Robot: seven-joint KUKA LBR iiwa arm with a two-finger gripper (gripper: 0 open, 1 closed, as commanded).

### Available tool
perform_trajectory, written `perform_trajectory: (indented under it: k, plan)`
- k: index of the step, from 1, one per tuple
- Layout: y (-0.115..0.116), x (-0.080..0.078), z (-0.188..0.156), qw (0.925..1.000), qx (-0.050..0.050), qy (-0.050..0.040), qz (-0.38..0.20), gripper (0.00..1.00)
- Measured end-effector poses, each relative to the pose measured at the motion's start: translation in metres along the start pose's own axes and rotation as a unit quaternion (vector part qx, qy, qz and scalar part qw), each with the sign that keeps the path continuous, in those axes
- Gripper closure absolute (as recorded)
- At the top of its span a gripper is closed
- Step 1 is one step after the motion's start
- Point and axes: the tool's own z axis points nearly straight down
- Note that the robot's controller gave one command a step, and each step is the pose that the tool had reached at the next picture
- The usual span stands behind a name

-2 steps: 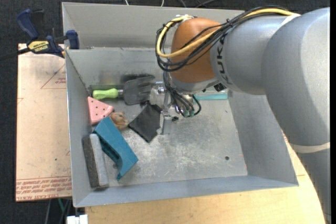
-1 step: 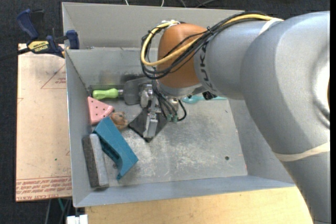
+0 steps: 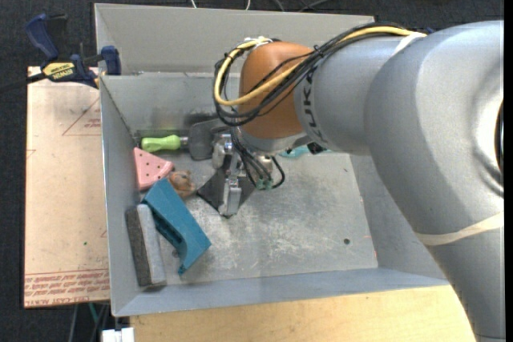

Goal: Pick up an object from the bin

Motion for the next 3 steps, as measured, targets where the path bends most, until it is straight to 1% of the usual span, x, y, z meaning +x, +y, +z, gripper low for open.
perform_trajectory:
  k: [1,2,3]
  plan:
    - [-0.028,0.037,-0.001,0.9999,-0.002,-0.0026,-0.01,1.0]
    - [-0.028,0.037,-0.002,0.9999,-0.002,-0.0025,-0.01,1.0]
    - [-0.029,0.04,-0.056,0.9999,-0.001,-0.0003,-0.014,1.0]
